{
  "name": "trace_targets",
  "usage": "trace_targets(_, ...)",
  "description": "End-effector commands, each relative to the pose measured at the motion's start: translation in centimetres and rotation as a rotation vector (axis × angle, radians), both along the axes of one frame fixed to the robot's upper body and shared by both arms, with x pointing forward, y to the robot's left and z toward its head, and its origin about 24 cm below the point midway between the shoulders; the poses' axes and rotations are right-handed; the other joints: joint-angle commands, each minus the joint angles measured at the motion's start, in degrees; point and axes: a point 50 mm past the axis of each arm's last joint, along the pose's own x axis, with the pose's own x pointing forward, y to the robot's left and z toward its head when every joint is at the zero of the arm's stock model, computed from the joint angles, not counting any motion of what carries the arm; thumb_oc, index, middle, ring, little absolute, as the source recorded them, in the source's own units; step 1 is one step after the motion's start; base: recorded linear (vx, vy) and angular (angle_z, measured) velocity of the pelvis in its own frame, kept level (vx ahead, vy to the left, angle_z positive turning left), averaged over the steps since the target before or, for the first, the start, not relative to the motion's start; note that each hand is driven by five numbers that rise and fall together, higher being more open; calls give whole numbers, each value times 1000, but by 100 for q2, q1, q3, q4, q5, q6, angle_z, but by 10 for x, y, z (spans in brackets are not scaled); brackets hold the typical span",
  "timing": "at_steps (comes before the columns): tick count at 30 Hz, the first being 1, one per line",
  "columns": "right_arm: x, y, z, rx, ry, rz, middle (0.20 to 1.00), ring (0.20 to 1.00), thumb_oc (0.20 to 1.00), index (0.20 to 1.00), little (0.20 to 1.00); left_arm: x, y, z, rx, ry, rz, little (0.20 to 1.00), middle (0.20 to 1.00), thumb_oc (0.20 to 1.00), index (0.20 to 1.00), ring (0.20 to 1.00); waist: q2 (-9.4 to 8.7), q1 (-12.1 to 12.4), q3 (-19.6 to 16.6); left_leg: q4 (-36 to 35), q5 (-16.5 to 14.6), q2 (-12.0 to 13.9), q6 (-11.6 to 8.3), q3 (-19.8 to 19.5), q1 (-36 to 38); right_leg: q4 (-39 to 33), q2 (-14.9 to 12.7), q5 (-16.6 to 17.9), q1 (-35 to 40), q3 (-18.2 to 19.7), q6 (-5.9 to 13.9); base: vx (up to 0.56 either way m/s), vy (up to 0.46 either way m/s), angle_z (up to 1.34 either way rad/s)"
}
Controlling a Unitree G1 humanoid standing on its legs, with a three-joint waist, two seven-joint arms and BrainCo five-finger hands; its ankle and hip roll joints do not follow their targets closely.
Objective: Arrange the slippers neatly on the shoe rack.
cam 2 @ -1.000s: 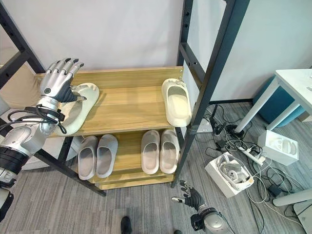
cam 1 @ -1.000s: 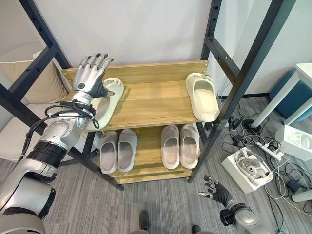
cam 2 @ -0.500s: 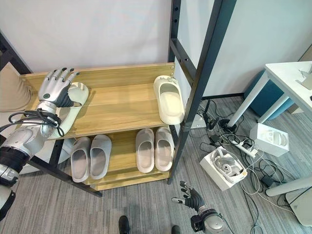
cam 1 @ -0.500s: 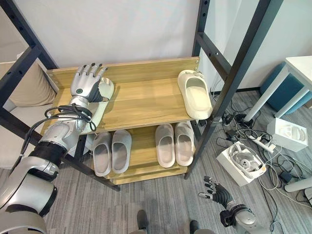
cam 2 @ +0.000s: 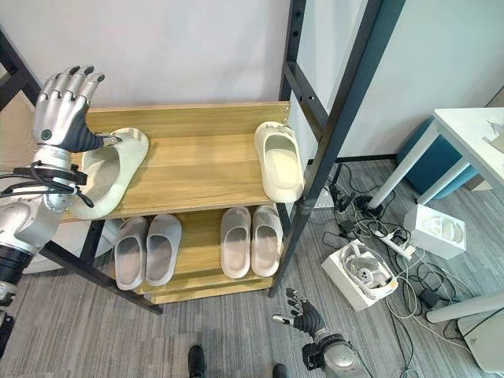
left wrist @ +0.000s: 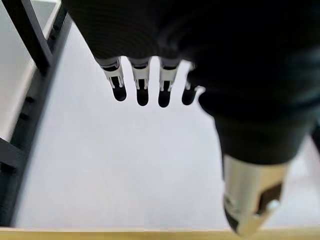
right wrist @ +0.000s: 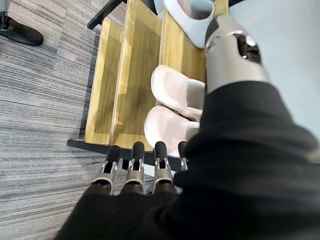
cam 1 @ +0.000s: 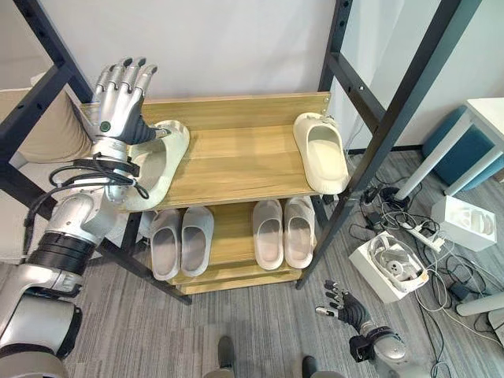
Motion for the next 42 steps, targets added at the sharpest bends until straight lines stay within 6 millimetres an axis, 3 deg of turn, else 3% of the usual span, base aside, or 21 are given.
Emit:
trace_targets(1, 14, 8, 14, 42, -87, 15, 1000, 1000, 1000, 1000, 1000, -9, 27, 30, 16, -108, 95, 1000, 1000, 1000, 1000, 1000, -40, 151, 39, -34, -1222, -120, -11, -1, 846, 232, -177, -61, -414, -230, 352, 11, 3, 5)
trace_targets(7, 10, 3, 13, 25, -84, 13, 1000, 1000, 1000, 1000, 1000, -3, 39, 13, 93, 12, 162, 1000, 1000, 1000, 1000, 1000, -36, 97, 53, -34, -1207, -111, -1, -2, 810, 251, -182, -29, -465, -238, 373, 1, 3, 1)
trace_targets(12, 8, -3, 15, 8, -93, -6, 1000, 1000, 1000, 1000, 1000, 8, 34, 0, 61, 69, 167, 1000, 1000, 1000, 1000, 1000, -72, 6, 93, -34, -1226, -127, 23, 77, 792, 226, -196, 7, -534, -164, 406, 21, 34, -3)
trace_targets(20, 11, -5, 18, -6, -107, -4, 1000, 1000, 1000, 1000, 1000, 20, 33, 3, 82, 96, 203, 1000, 1000, 1000, 1000, 1000, -101, -69, 129, -34, -1234, -139, 50, 208, 744, 192, -197, 73, -660, -12, 441, 9, 23, -10)
trace_targets(28, 13, -13, 22, -22, -127, -8, 1000, 1000, 1000, 1000, 1000, 31, 50, 30, 151, 106, 352, 1000, 1000, 1000, 1000, 1000, -146, -188, 262, -34, -1199, -129, 67, 332, 648, 223, -165, 141, -881, 130, 482, -14, 22, -11)
trace_targets(29, 13, -14, 23, -22, -129, -6, 1000, 1000, 1000, 1000, 1000, 33, 54, 36, 147, 117, 380, 755, 755, 755, 755, 755, -156, -217, 285, -34, -1187, -123, 71, 352, 630, 225, -157, 160, -922, 162, 487, -10, 11, -7)
trace_targets(30, 13, -14, 23, -20, -129, -5, 1000, 1000, 1000, 1000, 1000, 34, 57, 38, 144, 127, 396, 416, 416, 416, 416, 416, -162, -227, 291, -34, -1182, -118, 70, 362, 625, 221, -154, 168, -939, 168, 492, -8, 15, -17)
trace_targets(31, 14, -13, 23, -14, -127, -5, 1000, 1000, 1000, 1000, 1000, 36, 57, 42, 130, 143, 403, 200, 200, 200, 200, 200, -171, -245, 299, -34, -1173, -111, 70, 378, 619, 214, -153, 181, -959, 183, 500, 1, 11, -23)
trace_targets(37, 12, -8, 21, 9, -117, 0, 1000, 1000, 1000, 1000, 1000, 43, 44, 39, 99, 166, 341, 200, 200, 200, 200, 200, -172, -257, 264, -34, -1188, -112, 67, 413, 654, 182, -158, 192, -921, 198, 513, 2, 2, -4)
trace_targets(39, 12, -8, 20, 16, -115, -17, 1000, 1000, 1000, 1000, 1000, 48, 19, 37, 113, 138, 247, 200, 200, 200, 200, 200, -159, -243, 250, -34, -1197, -118, 65, 393, 670, 182, -164, 169, -884, 175, 504, -10, -40, 3)
trace_targets(40, 13, -8, 21, 26, -117, -31, 1000, 1000, 1000, 1000, 1000, 51, -6, 34, 143, 121, 158, 200, 200, 200, 200, 200, -147, -233, 240, -34, -1214, -129, 72, 364, 695, 187, -166, 144, -856, 167, 496, -18, -41, 8)
trace_targets(42, 13, -7, 21, 38, -122, -44, 1000, 1000, 1000, 1000, 1000, 53, -27, 28, 164, 119, 87, 200, 200, 200, 200, 200, -128, -248, 232, -34, -1220, -133, 75, 359, 717, 195, -171, 123, -823, 162, 482, -23, -42, 9)
